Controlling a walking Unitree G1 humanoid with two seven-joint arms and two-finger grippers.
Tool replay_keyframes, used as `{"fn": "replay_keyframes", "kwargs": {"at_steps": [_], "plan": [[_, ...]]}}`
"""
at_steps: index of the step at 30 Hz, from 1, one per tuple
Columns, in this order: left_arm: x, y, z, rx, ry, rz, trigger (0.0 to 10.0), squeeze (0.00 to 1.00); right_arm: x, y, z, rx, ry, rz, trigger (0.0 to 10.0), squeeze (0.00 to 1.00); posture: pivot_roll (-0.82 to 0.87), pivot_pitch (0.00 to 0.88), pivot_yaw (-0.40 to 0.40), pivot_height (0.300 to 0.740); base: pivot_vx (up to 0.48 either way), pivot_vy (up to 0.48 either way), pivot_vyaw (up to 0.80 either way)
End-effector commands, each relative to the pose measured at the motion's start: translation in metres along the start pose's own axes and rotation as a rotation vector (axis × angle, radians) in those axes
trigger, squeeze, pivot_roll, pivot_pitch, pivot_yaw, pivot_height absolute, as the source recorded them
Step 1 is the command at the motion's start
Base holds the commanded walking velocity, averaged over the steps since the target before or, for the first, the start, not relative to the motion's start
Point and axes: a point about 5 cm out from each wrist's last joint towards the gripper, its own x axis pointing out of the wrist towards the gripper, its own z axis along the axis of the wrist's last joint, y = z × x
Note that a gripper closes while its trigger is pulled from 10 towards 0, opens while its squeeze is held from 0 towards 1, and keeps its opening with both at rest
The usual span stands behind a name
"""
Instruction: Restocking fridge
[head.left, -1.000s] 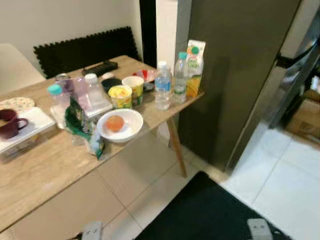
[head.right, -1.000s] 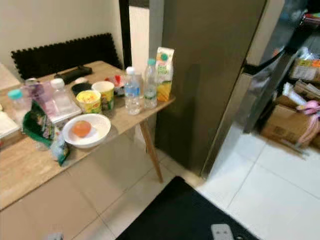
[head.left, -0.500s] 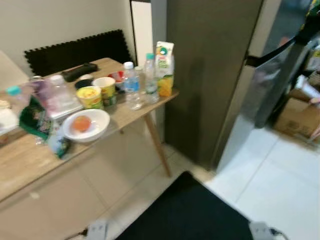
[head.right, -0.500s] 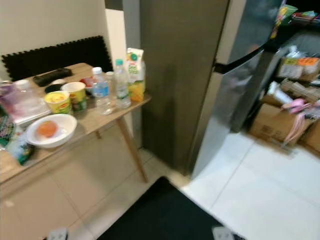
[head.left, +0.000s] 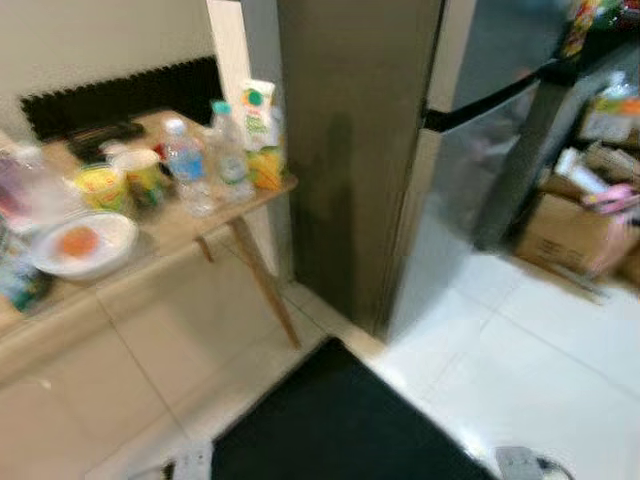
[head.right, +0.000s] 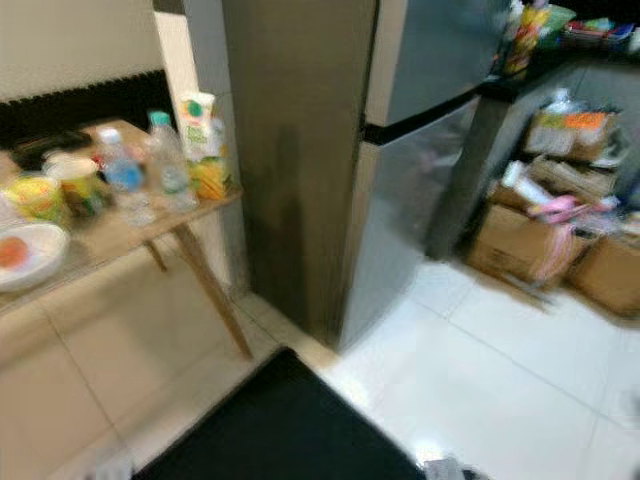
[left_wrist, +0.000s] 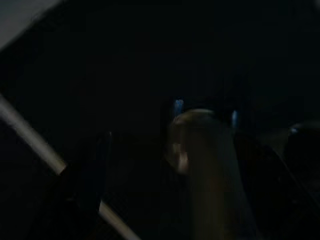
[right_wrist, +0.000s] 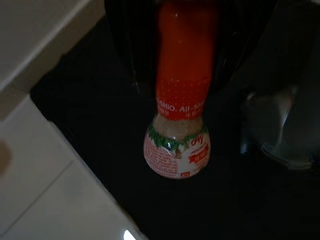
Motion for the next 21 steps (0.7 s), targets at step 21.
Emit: {"fn": "replay_keyframes", "kwargs": {"at_steps": [21], "plan": [[0.0001, -0.0021, -0.0043, 0.007, 0.02, 0.002, 10.0, 0.0, 0.0, 0.0026, -0.001, -0.042, -0.002, 0.011, 10.0, 0.0, -0.07, 0.0, 0.003, 0.74, 0.0, -0.426, 0.0]]}}
